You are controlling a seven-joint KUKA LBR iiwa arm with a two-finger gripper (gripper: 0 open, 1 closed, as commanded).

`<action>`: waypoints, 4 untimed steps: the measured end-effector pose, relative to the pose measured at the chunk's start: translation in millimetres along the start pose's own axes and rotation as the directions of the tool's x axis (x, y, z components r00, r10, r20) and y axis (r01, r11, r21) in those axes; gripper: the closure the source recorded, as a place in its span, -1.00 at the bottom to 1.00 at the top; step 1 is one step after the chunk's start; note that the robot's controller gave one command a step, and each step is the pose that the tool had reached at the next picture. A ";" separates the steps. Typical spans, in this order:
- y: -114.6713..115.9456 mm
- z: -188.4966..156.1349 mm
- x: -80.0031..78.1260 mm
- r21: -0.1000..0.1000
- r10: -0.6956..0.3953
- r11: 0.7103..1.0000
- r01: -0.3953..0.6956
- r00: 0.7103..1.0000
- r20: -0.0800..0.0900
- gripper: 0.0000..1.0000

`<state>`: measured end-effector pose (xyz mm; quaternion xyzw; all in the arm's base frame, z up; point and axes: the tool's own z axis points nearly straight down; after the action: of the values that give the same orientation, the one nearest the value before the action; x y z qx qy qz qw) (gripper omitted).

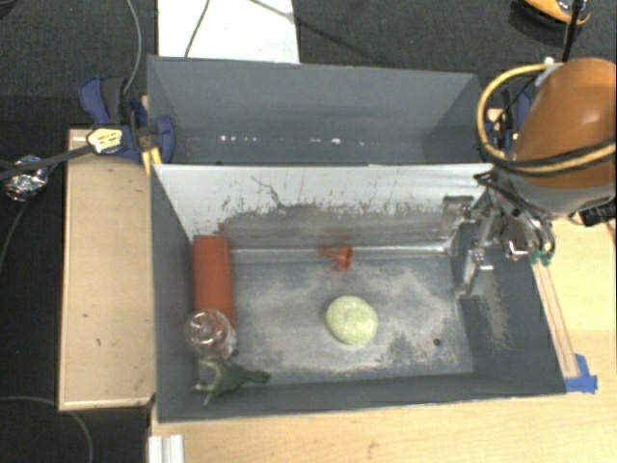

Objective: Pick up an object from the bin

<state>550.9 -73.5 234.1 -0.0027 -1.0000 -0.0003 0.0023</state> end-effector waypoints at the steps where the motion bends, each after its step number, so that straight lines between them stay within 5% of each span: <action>1: 0.4 -4.7 -1.3 0.001 -0.002 1.000 0.002 1.000 0.008 -1.00; 2: 7.9 33.9 -0.8 0.002 -0.023 1.000 0.023 1.000 0.016 -1.00; 3: 42.0 90.7 16.9 0.001 0.025 1.000 -0.025 1.000 0.012 -1.00; 4: 59.6 109.0 25.9 -0.002 0.038 0.999 -0.038 0.999 0.007 -1.00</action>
Offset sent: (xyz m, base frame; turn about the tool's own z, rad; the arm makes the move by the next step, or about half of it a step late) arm -0.0091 0.0330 -0.1595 -0.1041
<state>524.8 -13.7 125.3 -0.0219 -0.9998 -0.0012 -0.0011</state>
